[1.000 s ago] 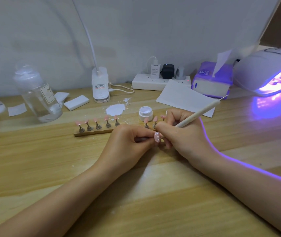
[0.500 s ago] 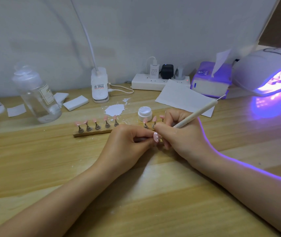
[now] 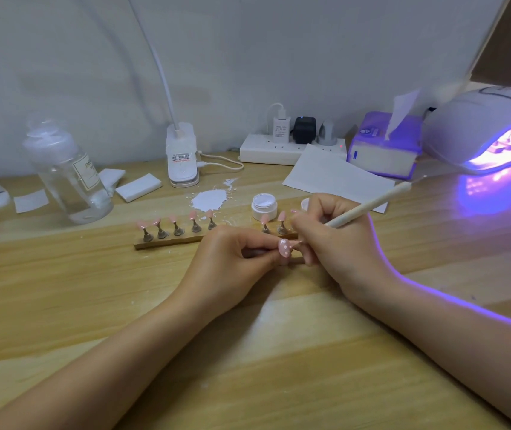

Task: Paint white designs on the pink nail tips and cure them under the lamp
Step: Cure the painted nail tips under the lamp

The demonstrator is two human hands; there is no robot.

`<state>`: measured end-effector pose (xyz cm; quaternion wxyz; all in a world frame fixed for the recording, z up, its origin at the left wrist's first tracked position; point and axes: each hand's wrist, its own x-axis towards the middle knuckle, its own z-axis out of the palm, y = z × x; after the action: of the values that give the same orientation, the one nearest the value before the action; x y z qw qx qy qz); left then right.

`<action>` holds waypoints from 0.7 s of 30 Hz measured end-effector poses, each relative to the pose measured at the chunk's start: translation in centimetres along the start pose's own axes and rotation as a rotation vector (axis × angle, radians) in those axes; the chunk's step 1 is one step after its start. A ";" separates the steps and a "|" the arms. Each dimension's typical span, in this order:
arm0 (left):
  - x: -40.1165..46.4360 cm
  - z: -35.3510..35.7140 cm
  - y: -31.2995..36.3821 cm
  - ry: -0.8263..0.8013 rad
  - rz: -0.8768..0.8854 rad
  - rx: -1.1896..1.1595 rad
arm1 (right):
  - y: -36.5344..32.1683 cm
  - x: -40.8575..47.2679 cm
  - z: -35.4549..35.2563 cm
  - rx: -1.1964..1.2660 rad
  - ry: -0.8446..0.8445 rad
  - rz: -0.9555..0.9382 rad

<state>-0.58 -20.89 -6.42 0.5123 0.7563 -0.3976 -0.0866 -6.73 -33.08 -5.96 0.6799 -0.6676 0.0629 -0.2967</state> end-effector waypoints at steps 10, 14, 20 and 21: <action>-0.1 -0.1 0.0 0.006 -0.103 -0.115 | 0.0 0.2 -0.6 0.105 -0.033 -0.001; -0.1 -0.2 0.2 0.011 -0.154 -0.176 | 0.0 0.0 -0.8 0.071 -0.100 -0.037; -0.2 -0.2 0.5 0.015 -0.180 -0.151 | 0.0 -0.2 -0.7 0.070 -0.104 -0.006; -0.2 -0.2 0.5 0.012 -0.175 -0.148 | 0.1 -0.2 -0.7 0.065 -0.093 -0.003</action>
<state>-0.82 -20.70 -5.99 0.5595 0.7487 -0.3196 -0.1554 -7.17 -33.60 -6.23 0.7031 -0.6583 0.0203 -0.2682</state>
